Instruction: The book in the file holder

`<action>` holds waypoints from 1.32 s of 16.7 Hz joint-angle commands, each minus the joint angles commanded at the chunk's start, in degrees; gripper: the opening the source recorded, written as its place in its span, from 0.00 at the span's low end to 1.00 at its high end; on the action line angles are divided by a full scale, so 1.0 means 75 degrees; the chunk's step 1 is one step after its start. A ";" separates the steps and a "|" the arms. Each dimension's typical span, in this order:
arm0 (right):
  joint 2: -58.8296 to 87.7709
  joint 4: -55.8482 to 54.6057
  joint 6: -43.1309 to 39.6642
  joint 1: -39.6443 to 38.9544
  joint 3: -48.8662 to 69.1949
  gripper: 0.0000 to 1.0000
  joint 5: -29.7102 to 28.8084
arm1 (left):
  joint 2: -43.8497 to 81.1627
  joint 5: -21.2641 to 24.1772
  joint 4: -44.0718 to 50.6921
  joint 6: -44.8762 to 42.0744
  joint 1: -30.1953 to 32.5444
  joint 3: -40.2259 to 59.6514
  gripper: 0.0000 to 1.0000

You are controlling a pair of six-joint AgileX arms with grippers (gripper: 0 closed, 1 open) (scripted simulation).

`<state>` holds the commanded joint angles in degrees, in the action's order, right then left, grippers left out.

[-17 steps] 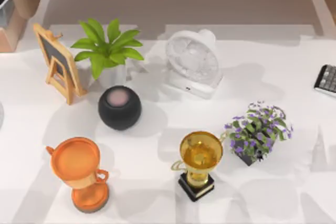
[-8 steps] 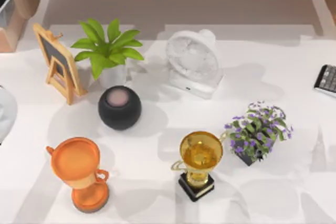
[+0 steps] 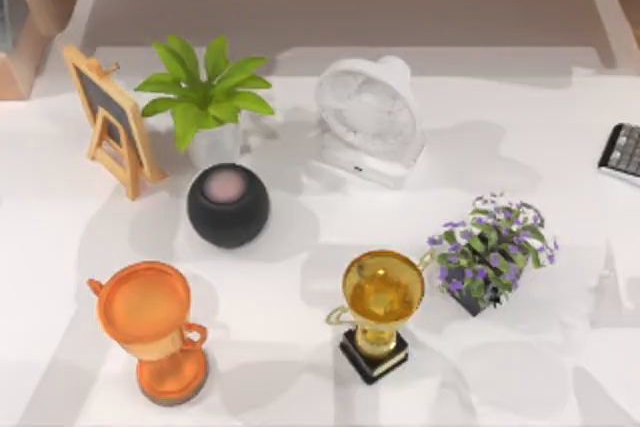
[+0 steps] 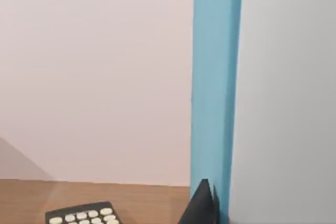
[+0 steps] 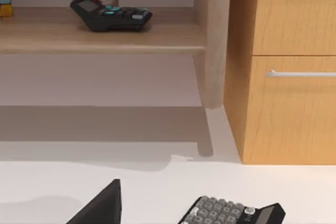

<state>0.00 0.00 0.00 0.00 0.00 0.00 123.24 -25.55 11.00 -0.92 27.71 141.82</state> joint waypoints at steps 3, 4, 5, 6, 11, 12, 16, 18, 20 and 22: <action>0.0000 0.0000 0.0000 0.0000 0.0000 1.00 0.0000 | -0.0422 0.0818 -0.1150 -0.0230 -0.1083 -0.0590 0.00; 0.0000 0.0000 0.0000 0.0000 0.0000 1.00 0.0000 | -0.0575 0.1144 -0.1603 -0.0368 -0.1568 -0.0912 0.00; 0.0000 0.0000 0.0000 0.0000 0.0000 1.00 0.0000 | -0.0725 0.1486 -0.2075 -0.0535 -0.2093 -0.1285 0.00; 0.0000 0.0000 0.0000 0.0000 0.0000 1.00 0.0000 | -0.0870 0.1843 -0.2564 -0.0732 -0.2657 -0.1708 0.00; 0.0000 0.0000 0.0000 0.0000 0.0000 1.00 0.0000 | -0.1323 0.3762 -0.4966 -0.2325 -0.5684 -0.4602 0.00; 0.0000 0.0000 0.0000 0.0000 0.0000 1.00 0.0000 | -0.1362 0.4146 -0.5397 -0.2757 -0.6260 -0.5284 0.00; 0.0000 0.0000 0.0000 0.0000 0.0000 1.00 0.0000 | -0.1489 0.5582 -0.6876 -0.4815 -0.8301 -0.8083 0.00; 0.0000 0.0000 0.0000 0.0000 0.0000 1.00 0.0000 | -0.1591 0.6192 -0.7410 -0.6003 -0.9096 -0.9383 0.00; 0.0000 0.0000 0.0000 0.0000 0.0000 1.00 0.0000 | -0.1730 0.6698 -0.7774 -0.7233 -0.9696 -1.0526 0.00; 0.0000 0.0000 0.0000 0.0000 0.0000 1.00 0.0000 | -0.1878 0.7081 -0.7955 -0.8458 -1.0020 -1.1429 0.00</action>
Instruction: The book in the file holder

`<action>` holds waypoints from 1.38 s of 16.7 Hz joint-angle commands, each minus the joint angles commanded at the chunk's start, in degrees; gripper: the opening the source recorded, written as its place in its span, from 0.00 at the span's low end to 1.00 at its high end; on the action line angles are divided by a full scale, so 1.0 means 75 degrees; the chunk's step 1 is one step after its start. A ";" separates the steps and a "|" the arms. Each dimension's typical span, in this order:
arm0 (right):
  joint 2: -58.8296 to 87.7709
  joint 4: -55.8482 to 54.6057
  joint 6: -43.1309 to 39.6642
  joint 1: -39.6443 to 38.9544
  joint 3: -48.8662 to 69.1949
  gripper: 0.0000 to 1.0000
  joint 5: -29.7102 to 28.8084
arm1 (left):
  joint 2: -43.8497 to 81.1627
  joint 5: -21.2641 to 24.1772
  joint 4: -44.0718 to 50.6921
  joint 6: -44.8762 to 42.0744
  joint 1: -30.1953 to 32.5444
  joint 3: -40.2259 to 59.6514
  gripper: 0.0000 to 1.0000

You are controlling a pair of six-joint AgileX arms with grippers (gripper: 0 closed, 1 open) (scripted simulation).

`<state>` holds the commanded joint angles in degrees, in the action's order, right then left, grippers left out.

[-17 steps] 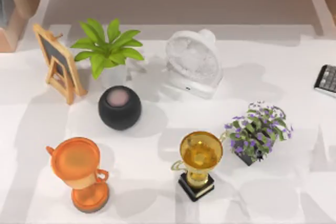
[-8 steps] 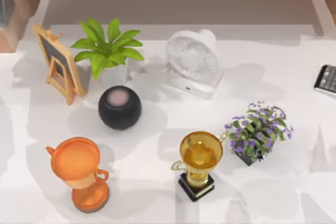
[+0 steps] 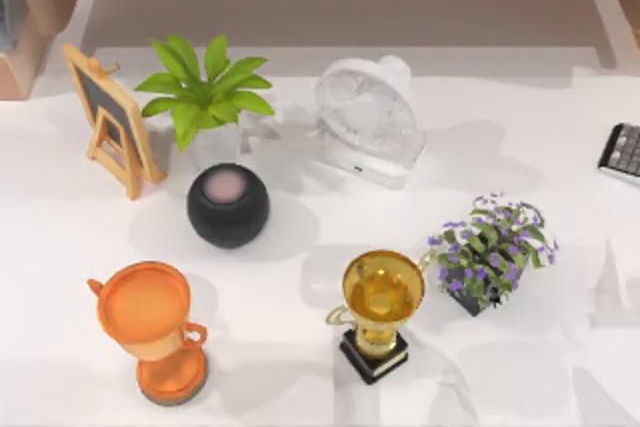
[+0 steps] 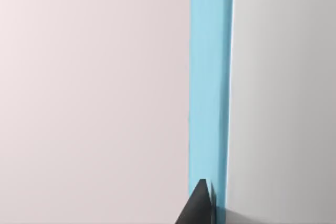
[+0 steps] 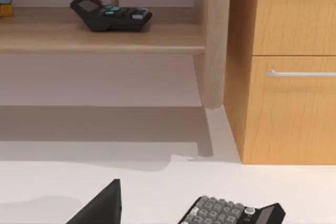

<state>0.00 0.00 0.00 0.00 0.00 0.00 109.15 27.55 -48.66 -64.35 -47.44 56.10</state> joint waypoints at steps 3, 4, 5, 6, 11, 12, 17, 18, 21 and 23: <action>0.0000 0.0000 0.0000 0.0000 0.0000 1.00 0.0000 | -0.0133 0.0380 0.0055 -0.1724 0.0090 -0.0830 0.00; 0.0000 0.0000 0.0000 0.0000 0.0000 1.00 0.0000 | -0.0150 0.0452 0.0158 -0.2244 0.0276 -0.0954 0.00; 0.0000 0.0000 0.0000 0.0000 0.0000 1.00 0.0000 | -0.0161 0.0504 0.0289 -0.2734 0.0514 -0.1020 0.00; 0.0000 0.0000 0.0000 0.0000 0.0000 1.00 0.0000 | -0.0170 0.0534 0.0447 -0.3186 0.0800 -0.1024 0.00; 0.0000 0.0000 0.0000 0.0000 0.0000 1.00 0.0000 | -0.0143 0.0494 0.1368 -0.4594 0.2218 -0.0461 0.00; 0.0000 0.0000 0.0000 0.0000 0.0000 1.00 0.0000 | -0.0084 0.0464 0.1509 -0.4700 0.2363 -0.0363 0.00; 0.0000 0.0000 0.0000 0.0000 0.0000 1.00 0.0000 | -0.0029 0.0439 0.1607 -0.4758 0.2448 -0.0300 0.00; 0.0000 0.0000 0.0000 0.0000 0.0000 1.00 0.0000 | -0.0045 0.0442 0.1594 -0.4760 0.2423 -0.0322 0.00; 0.0000 0.0000 0.0000 0.0000 0.0000 1.00 0.0000 | 0.0087 0.0371 0.1609 -0.4716 0.2504 -0.0085 0.00; 0.0000 0.0000 0.0000 0.0000 0.0000 1.00 0.0000 | 0.0308 0.0272 0.1641 -0.4677 0.2599 0.0190 0.00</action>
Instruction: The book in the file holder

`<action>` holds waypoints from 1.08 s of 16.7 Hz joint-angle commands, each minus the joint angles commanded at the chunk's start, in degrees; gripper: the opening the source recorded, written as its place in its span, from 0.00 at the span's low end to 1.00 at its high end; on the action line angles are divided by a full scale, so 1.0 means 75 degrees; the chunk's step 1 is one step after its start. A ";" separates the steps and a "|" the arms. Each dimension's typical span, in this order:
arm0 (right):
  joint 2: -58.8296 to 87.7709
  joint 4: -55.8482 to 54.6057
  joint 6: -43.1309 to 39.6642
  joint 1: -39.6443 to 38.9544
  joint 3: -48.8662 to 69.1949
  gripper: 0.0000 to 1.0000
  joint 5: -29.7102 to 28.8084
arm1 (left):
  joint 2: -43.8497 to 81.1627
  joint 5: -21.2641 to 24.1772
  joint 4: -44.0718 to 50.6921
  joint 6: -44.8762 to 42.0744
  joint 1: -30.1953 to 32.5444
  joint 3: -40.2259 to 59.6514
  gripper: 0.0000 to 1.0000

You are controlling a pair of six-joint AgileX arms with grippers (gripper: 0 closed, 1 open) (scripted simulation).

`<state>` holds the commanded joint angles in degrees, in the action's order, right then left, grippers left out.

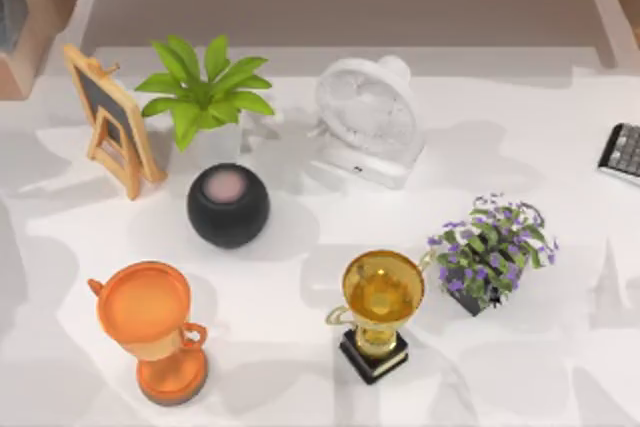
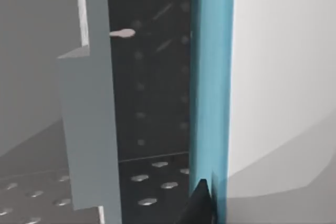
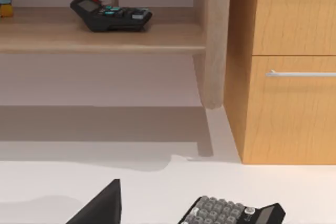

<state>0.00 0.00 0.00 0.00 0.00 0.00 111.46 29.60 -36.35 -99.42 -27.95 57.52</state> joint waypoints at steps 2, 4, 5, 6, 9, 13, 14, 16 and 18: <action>0.0000 0.0000 0.0000 0.0000 0.0000 1.00 0.0000 | 0.0244 -0.0081 0.0028 0.0020 0.0105 0.0258 0.00; 0.0000 0.0000 0.0000 0.0000 0.0000 1.00 0.0000 | 0.0359 -0.0113 0.0051 0.0029 0.0156 0.0351 0.00; 0.0000 0.0000 0.0000 0.0000 0.0000 1.00 0.0000 | 0.0359 -0.0113 0.0051 0.0029 0.0156 0.0351 0.00; 0.0000 0.0000 0.0000 0.0000 0.0000 1.00 0.0000 | 0.0359 -0.0113 0.0051 0.0029 0.0156 0.0351 0.00; 0.0000 0.0000 0.0000 0.0000 0.0000 1.00 0.0000 | 0.0359 -0.0113 0.0051 0.0029 0.0156 0.0351 0.15; 0.0000 0.0000 0.0000 0.0000 0.0000 1.00 0.0000 | 0.0359 -0.0113 0.0051 0.0029 0.0156 0.0351 0.45; 0.0000 0.0000 0.0000 0.0000 0.0000 1.00 0.0000 | 0.0359 -0.0113 0.0051 0.0029 0.0156 0.0351 0.53; 0.0000 0.0000 0.0000 0.0000 0.0000 1.00 0.0000 | 0.0359 -0.0113 0.0051 0.0029 0.0156 0.0351 0.68; 0.0000 0.0000 0.0000 0.0000 0.0000 1.00 0.0000 | 0.0359 -0.0113 0.0051 0.0029 0.0156 0.0351 0.83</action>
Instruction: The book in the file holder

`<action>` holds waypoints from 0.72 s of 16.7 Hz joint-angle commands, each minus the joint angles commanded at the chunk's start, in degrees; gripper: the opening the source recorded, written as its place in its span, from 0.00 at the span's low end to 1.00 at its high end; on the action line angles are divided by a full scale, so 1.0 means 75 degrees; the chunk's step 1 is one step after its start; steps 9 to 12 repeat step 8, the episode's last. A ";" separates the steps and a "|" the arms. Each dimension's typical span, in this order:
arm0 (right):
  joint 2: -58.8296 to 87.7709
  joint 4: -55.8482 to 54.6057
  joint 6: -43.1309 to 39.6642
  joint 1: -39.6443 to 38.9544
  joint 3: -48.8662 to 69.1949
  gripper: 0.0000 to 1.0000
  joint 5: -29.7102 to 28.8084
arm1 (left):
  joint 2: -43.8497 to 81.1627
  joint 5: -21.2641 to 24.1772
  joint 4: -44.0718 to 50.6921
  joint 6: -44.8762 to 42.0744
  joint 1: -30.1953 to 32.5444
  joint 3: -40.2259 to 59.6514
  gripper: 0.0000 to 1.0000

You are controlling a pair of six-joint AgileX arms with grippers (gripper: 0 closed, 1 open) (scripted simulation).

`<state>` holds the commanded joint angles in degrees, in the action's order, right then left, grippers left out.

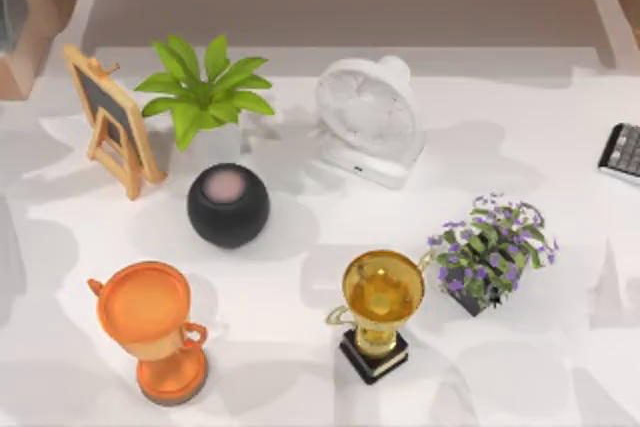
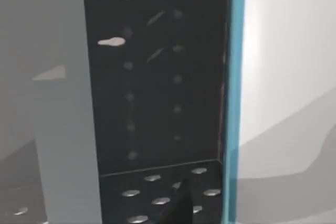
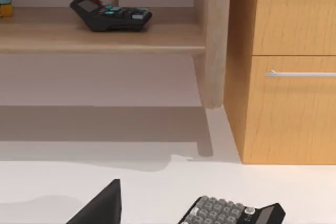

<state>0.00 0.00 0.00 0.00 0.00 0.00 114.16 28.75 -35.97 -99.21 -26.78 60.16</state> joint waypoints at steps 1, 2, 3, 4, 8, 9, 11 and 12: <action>0.0000 0.0000 0.0000 0.0000 0.0000 1.00 0.0000 | 0.0000 0.0000 0.0000 0.0000 0.0000 0.0000 0.90; 0.0000 0.0000 0.0000 0.0000 0.0000 1.00 0.0000 | 0.0000 0.0000 0.0000 0.0000 0.0000 0.0000 0.98; 0.0000 0.0000 0.0000 0.0000 0.0000 1.00 0.0000 | 0.0000 0.0000 0.0000 0.0000 0.0000 0.0000 1.00; 0.0000 0.0000 0.0000 0.0000 0.0000 1.00 0.0000 | 0.0000 0.0000 0.0000 0.0000 0.0000 0.0000 1.00; 0.0000 0.0000 0.0000 0.0000 0.0000 1.00 0.0000 | 0.0000 0.0000 0.0000 0.0000 0.0000 0.0000 1.00; 0.0000 0.0000 0.0000 0.0000 0.0000 1.00 0.0000 | 0.0000 0.0000 0.0000 0.0000 0.0000 0.0000 1.00; 0.0000 0.0000 0.0000 0.0000 0.0000 1.00 0.0000 | 0.0000 0.0000 0.0000 0.0000 0.0000 0.0000 1.00; 0.0000 0.0000 0.0000 0.0000 0.0000 1.00 0.0000 | 0.0000 0.0000 0.0000 0.0000 0.0000 0.0000 1.00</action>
